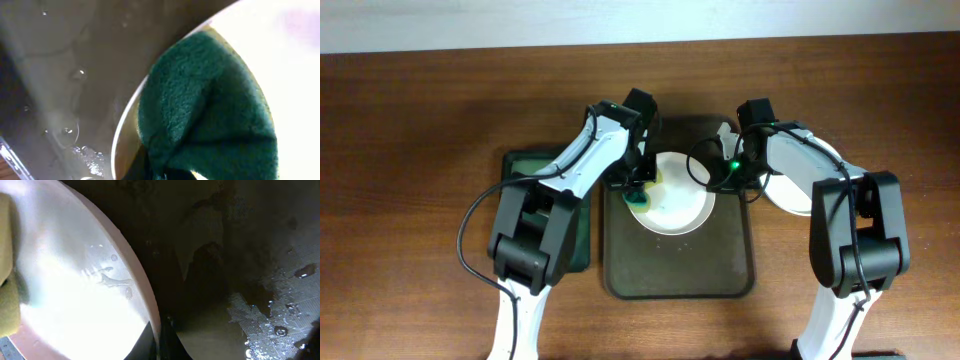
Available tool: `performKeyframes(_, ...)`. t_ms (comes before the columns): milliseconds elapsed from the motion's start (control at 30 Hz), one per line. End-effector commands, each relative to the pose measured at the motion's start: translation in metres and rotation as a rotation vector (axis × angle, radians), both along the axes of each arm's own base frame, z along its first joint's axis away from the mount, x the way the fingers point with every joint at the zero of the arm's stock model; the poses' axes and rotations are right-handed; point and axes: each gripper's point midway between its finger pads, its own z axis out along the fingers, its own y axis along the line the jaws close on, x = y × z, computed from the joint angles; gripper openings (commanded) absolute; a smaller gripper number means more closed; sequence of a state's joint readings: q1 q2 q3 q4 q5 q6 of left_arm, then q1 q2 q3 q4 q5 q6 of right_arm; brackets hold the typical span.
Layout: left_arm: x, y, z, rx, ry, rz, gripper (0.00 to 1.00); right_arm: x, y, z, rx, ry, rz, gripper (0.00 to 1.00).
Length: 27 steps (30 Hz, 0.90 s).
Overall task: Clean dirty plates on tray and stack at the side
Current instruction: 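Scrub the third plate with the sponge while the right gripper holds it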
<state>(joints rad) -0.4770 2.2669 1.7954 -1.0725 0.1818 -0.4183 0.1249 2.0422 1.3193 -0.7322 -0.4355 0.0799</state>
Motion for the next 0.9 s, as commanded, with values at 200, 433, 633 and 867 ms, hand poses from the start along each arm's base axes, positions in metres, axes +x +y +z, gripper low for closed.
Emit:
performKeyframes(200,-0.036,-0.123,0.000,-0.160,-0.116,-0.263,0.00,-0.001,0.002,-0.010,-0.003,0.027,-0.008,0.04)
performKeyframes(433,0.007,-0.018,-0.012,0.300,-0.214,-0.168,0.00,-0.001,0.002,-0.010,-0.004,0.027,-0.008,0.04)
performKeyframes(633,0.021,-0.002,-0.012,0.164,-0.131,-0.054,0.00,-0.001,0.002,-0.010,-0.004,0.027,-0.008,0.04)
performKeyframes(867,-0.048,-0.135,-0.012,-0.308,0.041,-0.255,0.00,-0.001,0.002,-0.010,-0.004,0.027,-0.008,0.04)
